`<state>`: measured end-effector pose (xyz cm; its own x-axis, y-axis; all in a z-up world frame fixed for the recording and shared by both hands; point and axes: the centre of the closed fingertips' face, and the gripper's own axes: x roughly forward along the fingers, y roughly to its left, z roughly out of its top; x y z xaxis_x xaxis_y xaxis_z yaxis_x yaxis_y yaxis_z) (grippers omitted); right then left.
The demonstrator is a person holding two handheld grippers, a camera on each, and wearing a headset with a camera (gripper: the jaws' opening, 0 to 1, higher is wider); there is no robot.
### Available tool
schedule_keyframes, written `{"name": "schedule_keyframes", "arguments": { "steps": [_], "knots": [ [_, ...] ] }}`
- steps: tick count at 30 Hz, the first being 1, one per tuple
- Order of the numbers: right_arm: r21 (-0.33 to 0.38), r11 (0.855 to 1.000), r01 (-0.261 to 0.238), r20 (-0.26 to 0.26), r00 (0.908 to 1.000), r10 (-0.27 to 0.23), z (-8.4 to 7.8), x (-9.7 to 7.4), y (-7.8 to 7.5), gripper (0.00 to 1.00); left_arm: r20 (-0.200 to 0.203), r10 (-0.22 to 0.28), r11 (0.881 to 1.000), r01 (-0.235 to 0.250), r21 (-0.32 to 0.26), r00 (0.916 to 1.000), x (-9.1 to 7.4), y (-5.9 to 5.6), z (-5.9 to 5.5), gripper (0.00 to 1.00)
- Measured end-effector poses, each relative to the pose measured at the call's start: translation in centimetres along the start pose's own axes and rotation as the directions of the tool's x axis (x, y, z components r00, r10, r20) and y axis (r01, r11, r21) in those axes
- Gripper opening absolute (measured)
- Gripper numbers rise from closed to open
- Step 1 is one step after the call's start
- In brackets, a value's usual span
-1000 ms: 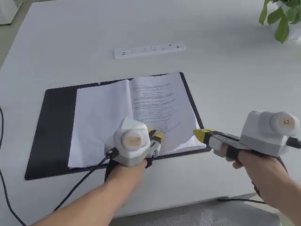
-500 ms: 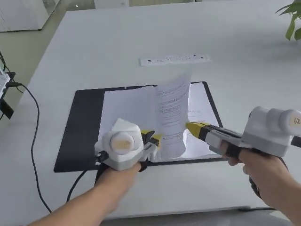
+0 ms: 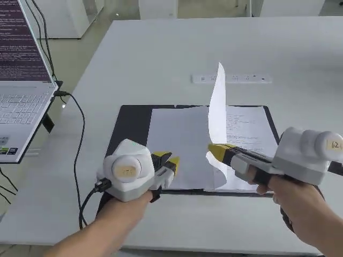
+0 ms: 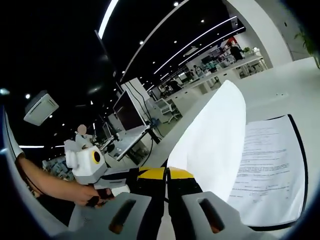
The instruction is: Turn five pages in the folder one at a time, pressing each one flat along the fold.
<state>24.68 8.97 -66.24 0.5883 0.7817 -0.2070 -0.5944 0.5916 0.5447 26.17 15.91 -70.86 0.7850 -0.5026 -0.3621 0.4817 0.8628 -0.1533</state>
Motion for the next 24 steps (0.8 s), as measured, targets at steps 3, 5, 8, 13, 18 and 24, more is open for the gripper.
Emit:
{"name": "schedule_keyframes", "arguments": {
  "steps": [3,5,8,13,18,24],
  "knots": [
    [-0.01,1.0,-0.005,-0.021,0.9998,0.005,-0.6,0.9,0.3,0.0,0.014,0.009,1.0,-0.009,-0.003,0.9999,-1.2,0.8,0.5,0.11],
    [-0.012,1.0,-0.006,-0.031,0.9995,0.006,-1.1,1.6,0.5,0.0,0.024,0.018,1.0,-0.018,-0.001,0.9996,-2.0,1.5,0.8,0.12],
    [-0.013,1.0,-0.005,-0.047,0.9989,0.005,-1.8,2.5,0.9,0.0,0.041,0.032,0.999,-0.032,-0.01,0.9987,-3.3,2.5,1.3,0.12],
    [-0.007,1.0,0.006,-0.084,0.9964,-0.006,-3.3,4.1,0.5,0.0,0.055,0.047,0.999,-0.046,-0.016,0.9973,-4.8,3.8,1.7,0.12],
    [-0.009,1.0,0.009,-0.113,0.9935,-0.01,-4.4,5.4,0.7,0.0,0.06,0.062,0.998,-0.061,-0.015,0.9963,-5.9,4.8,1.8,0.12],
    [-0.011,1.0,0.006,-0.15,0.9886,-0.008,-5.6,7.0,0.9,0.0,0.068,0.075,0.997,-0.074,-0.018,0.9949,-7.2,5.7,2.2,0.12]
  ]
}}
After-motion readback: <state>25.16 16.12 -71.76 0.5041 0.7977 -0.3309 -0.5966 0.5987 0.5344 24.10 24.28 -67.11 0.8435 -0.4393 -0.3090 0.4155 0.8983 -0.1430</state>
